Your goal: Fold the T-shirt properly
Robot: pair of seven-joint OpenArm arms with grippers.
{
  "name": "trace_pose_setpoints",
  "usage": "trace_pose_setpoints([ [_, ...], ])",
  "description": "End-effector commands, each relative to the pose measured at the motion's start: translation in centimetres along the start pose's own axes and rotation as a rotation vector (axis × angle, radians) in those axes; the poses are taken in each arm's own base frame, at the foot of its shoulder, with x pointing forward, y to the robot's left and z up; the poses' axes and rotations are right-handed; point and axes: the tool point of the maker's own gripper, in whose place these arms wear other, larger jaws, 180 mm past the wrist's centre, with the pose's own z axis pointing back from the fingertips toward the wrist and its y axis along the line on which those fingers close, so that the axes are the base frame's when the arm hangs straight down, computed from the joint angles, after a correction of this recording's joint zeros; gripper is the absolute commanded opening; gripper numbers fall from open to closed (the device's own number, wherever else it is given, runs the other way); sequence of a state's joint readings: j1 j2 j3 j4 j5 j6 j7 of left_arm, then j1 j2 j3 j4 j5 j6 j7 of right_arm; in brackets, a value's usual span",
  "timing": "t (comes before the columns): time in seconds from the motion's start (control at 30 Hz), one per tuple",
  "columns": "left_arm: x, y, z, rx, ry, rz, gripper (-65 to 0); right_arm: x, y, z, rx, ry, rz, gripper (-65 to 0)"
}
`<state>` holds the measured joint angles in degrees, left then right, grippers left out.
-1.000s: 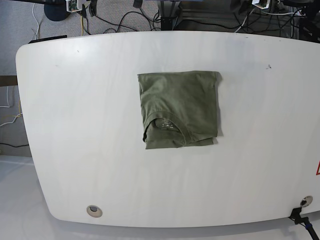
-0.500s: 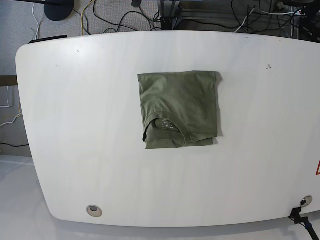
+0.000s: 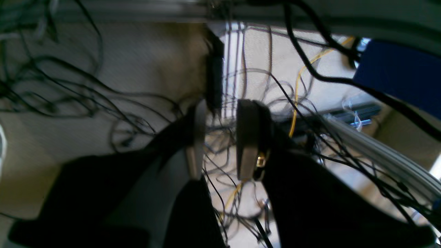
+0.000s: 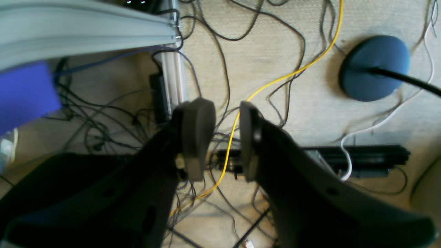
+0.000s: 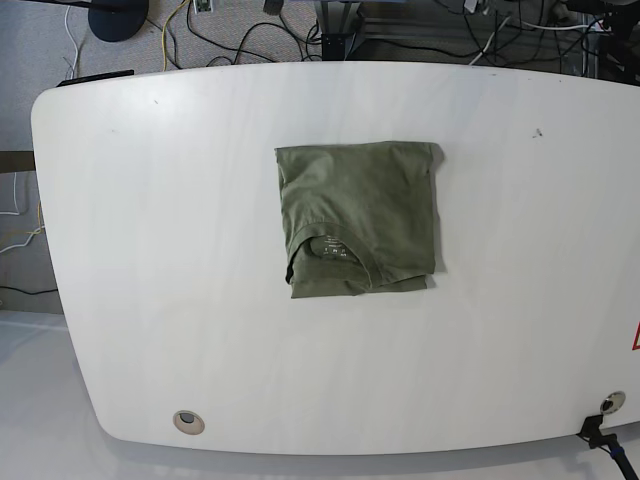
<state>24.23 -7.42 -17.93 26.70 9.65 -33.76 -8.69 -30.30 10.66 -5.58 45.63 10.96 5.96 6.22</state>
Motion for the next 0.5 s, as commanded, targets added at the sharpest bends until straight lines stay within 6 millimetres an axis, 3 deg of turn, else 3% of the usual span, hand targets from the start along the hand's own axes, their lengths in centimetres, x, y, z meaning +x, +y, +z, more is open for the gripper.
trace_pose_setpoints([
  [0.0, -0.2, 0.2, -0.5, -0.011, 0.027, 0.029, -51.3, -0.3, -0.6, -0.2, -0.008, 0.008, -0.007, -49.2],
  [0.07, 0.9, 0.5, -1.5, 0.018, 0.030, 0.047, -51.3, 0.0, -0.7, -1.0, -0.003, 0.020, -0.012, -49.2],
  [0.17, 0.9, 1.6, -2.1, 0.100, 0.059, 0.065, -51.1, 0.4, -1.1, -2.1, -0.003, 0.045, -0.024, -49.2],
  [0.23, 2.4, 1.8, -2.8, 0.122, 0.048, 0.067, -51.0, 0.6, -1.4, -2.7, -0.014, 0.060, -0.030, -49.2],
  [0.43, 3.6, 2.6, -3.8, 0.215, 0.140, -0.022, -51.0, 1.9, -0.4, -4.1, -0.007, 0.067, -0.054, -48.8],
  [0.47, 3.9, 1.8, -4.3, 0.201, 0.146, -0.022, -51.0, 1.9, 0.4, -4.3, 0.003, 0.070, -0.062, -48.8],
])
